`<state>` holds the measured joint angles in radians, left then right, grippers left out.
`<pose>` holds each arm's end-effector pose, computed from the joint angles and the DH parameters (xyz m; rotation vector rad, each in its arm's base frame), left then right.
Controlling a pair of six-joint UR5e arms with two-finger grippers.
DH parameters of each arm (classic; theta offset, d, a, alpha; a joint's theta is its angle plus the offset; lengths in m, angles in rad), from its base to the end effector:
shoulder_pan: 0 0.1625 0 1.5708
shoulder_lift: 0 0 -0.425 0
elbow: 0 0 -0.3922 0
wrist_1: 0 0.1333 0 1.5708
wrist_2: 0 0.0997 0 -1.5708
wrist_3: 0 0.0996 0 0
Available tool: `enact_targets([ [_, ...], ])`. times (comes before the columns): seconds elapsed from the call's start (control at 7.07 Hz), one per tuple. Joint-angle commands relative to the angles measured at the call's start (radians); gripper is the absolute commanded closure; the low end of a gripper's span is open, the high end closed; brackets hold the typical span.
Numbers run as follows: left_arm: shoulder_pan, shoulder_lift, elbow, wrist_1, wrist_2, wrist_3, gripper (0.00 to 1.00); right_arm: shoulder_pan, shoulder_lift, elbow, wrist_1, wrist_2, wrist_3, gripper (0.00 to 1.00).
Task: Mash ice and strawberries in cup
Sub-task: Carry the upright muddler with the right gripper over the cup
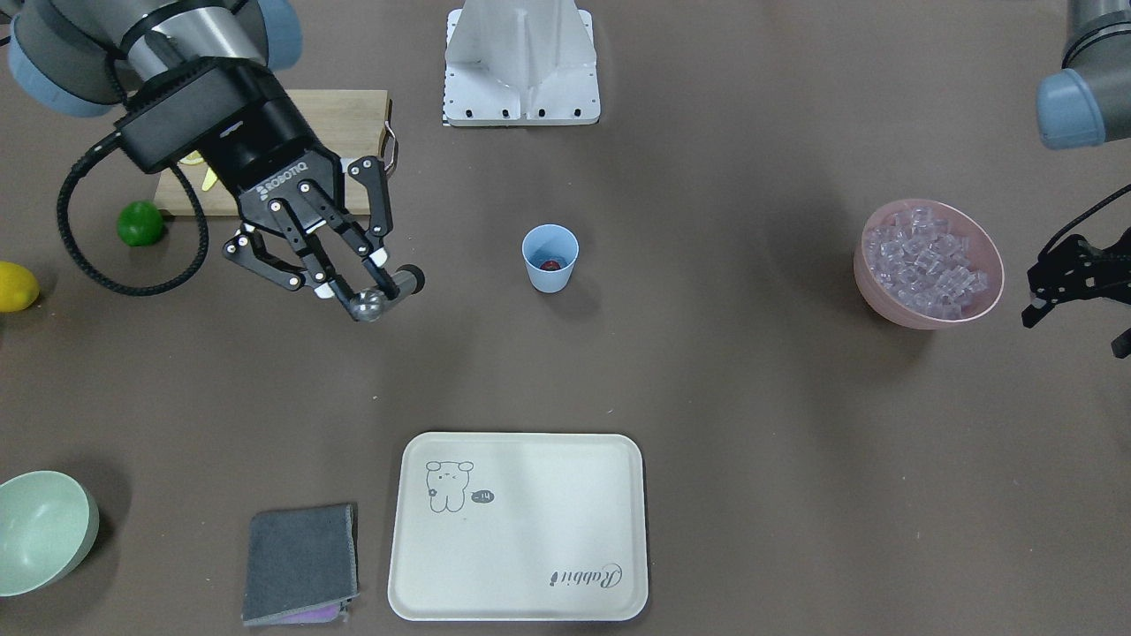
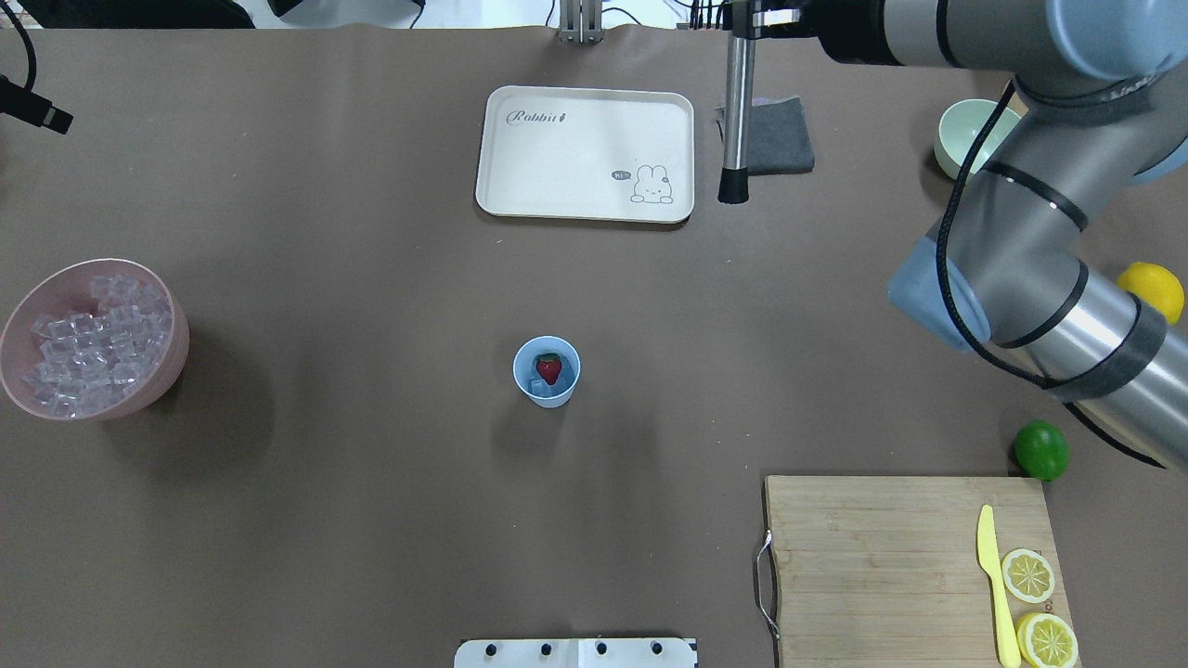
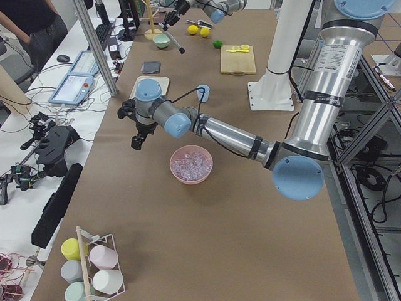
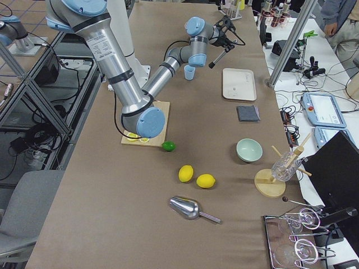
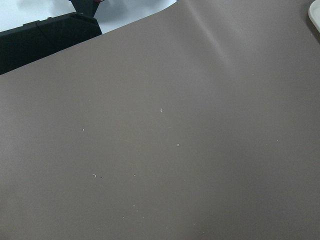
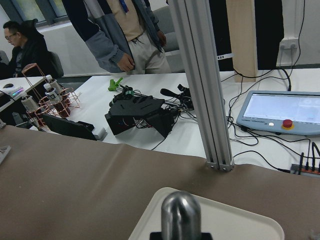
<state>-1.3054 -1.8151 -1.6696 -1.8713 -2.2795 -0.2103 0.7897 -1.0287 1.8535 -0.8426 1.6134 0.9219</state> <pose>0.0906 -0.5943 0.4436 0.4382 0.8105 0.2791 -0.3214 -0.5075 0.1406 0.9980 -1.1906 0.0782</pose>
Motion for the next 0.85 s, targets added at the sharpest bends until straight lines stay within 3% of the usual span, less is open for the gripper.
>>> enact_targets([
  [0.0,0.000,0.019,0.008,0.001,0.000,0.002,0.03,-0.123,0.001,0.012,0.065,-0.183,0.014,1.00],
  [0.28,0.000,0.033,0.001,0.007,-0.003,0.002,0.03,-0.228,-0.002,0.007,0.131,-0.342,-0.001,1.00],
  [0.71,0.000,0.054,0.004,0.000,-0.048,0.000,0.03,-0.407,0.015,0.006,0.134,-0.616,-0.081,1.00],
])
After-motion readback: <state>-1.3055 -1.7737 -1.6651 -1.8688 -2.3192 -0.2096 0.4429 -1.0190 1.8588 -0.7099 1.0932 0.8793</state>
